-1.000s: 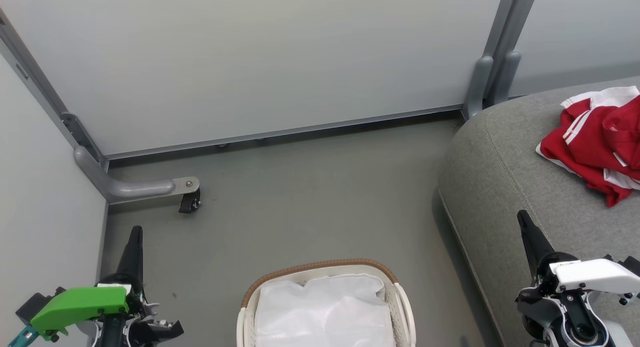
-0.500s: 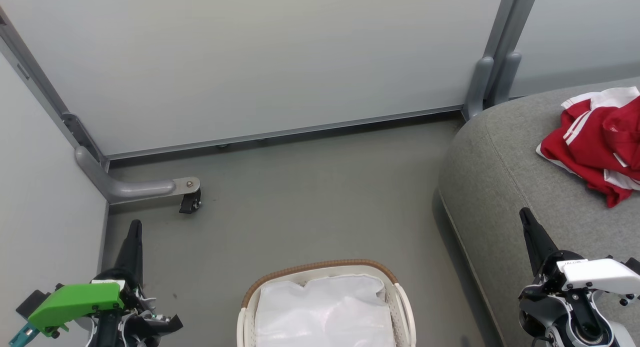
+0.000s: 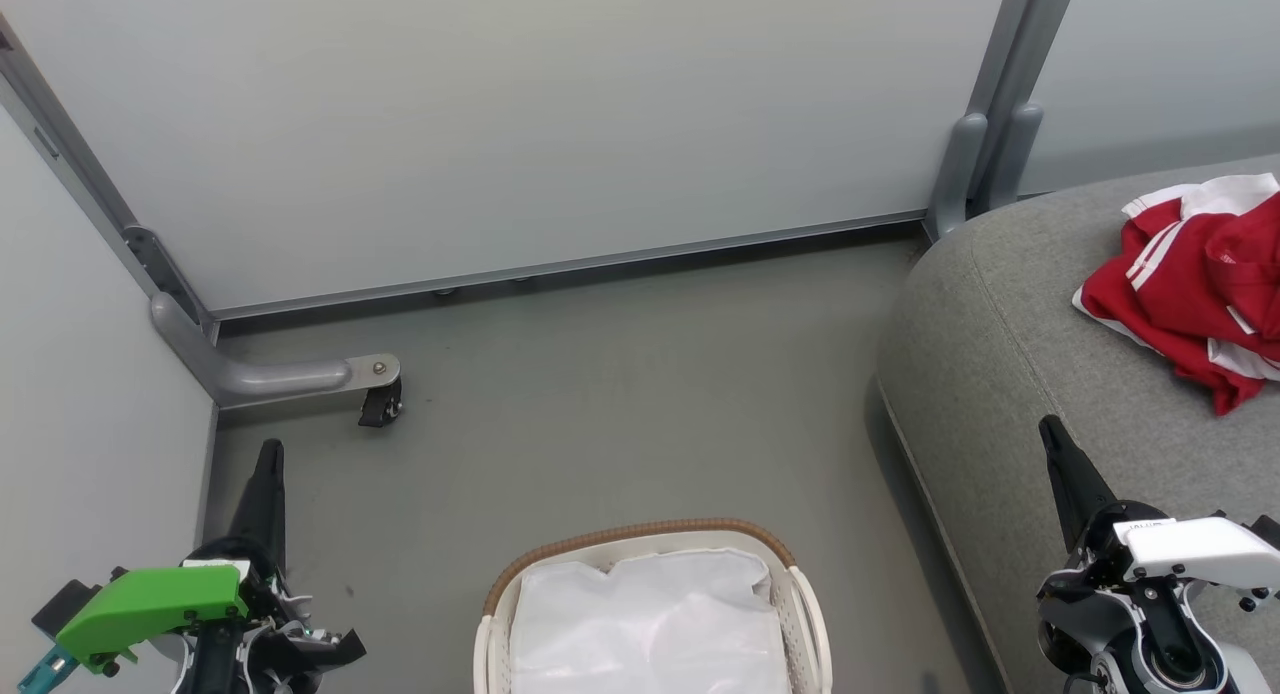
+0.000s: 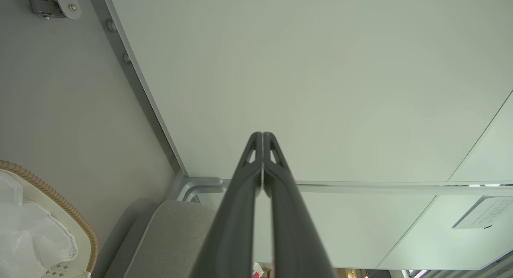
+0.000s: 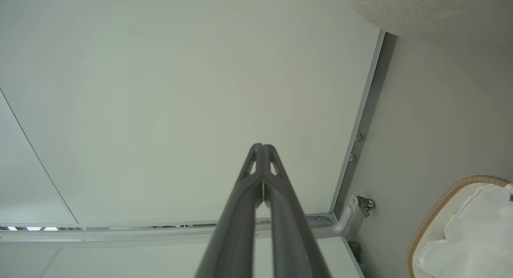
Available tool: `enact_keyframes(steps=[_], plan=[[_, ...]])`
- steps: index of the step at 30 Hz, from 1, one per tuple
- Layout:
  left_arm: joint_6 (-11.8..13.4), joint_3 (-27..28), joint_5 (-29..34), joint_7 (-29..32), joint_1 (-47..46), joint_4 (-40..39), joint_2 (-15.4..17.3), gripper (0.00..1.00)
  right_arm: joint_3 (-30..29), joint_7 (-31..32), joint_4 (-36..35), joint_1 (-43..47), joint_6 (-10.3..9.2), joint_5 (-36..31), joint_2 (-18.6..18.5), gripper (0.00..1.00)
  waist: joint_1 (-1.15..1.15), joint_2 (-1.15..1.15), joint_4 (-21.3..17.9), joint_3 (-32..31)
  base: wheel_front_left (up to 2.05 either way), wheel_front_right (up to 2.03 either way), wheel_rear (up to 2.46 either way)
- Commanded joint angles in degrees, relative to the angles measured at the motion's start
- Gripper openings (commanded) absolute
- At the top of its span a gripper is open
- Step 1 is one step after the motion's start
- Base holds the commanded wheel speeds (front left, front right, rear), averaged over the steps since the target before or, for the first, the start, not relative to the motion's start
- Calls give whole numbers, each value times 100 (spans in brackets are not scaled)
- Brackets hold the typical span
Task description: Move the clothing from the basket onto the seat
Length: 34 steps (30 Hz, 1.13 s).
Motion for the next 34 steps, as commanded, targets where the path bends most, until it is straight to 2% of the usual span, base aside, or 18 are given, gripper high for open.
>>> enact_keyframes(steps=[1,34], plan=[[-22,14,-17,20,-57,-6,38,0,-11,18,-22,61,-2,17,-34,0,0,0,0,0,0,0,0],[-22,12,-18,18,-56,-7,38,0,-10,17,-22,61,-2,18,-34,0,0,0,0,0,0,0,0]])
